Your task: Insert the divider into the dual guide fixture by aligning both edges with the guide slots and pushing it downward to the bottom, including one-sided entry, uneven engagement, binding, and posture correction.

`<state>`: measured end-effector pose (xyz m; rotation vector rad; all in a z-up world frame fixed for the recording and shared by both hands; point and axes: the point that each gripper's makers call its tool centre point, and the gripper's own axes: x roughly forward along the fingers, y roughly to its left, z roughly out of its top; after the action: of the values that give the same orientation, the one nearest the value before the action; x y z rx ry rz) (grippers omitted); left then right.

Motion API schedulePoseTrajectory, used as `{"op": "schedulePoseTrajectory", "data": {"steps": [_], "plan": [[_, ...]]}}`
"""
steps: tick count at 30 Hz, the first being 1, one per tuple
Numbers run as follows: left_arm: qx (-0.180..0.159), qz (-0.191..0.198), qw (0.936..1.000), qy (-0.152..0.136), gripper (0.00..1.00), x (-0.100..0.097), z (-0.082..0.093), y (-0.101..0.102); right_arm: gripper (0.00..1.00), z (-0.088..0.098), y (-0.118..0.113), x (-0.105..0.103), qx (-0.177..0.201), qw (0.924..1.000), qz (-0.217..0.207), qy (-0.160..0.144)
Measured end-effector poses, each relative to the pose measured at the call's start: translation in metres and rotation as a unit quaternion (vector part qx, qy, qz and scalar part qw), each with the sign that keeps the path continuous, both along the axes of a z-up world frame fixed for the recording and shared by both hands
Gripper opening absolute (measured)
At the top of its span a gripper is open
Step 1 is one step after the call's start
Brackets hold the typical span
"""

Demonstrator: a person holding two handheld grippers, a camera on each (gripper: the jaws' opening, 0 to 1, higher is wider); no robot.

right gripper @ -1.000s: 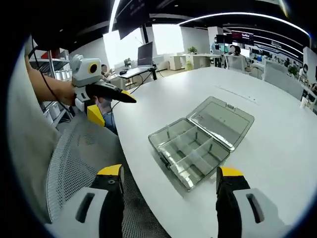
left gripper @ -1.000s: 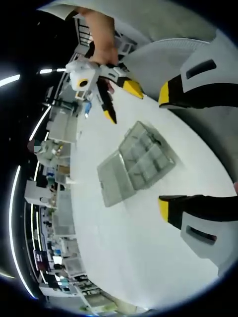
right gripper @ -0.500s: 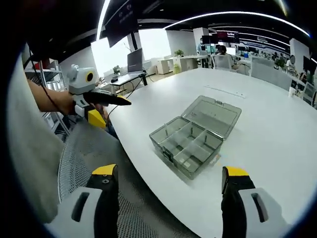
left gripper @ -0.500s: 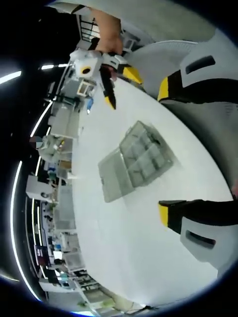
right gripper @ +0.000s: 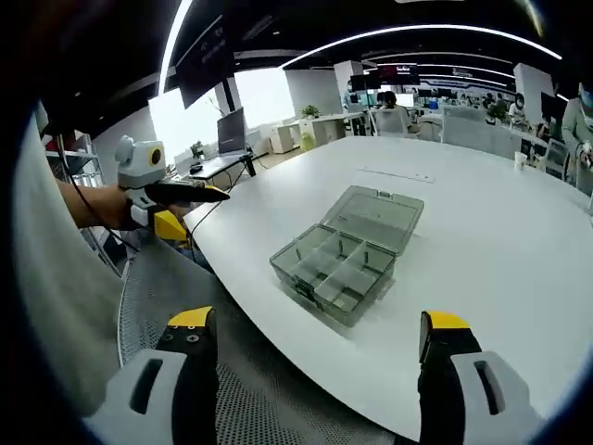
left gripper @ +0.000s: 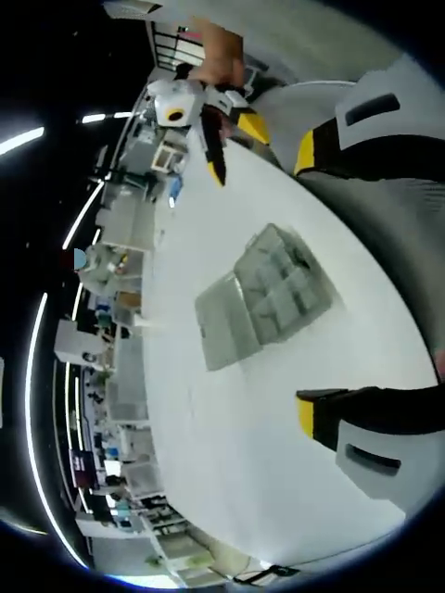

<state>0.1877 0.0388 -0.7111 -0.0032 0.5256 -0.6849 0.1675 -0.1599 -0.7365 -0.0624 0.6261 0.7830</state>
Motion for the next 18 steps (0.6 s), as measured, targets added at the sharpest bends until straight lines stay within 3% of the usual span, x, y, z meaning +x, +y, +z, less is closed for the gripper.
{"op": "schedulePoseTrajectory", "data": {"steps": [18], "plan": [[-0.004, 0.027, 0.9995, 0.016, 0.96, 0.001, 0.004, 0.005, 0.89, -0.007, -0.018, 0.007, 0.0, 0.9993, -0.034, 0.018]]}}
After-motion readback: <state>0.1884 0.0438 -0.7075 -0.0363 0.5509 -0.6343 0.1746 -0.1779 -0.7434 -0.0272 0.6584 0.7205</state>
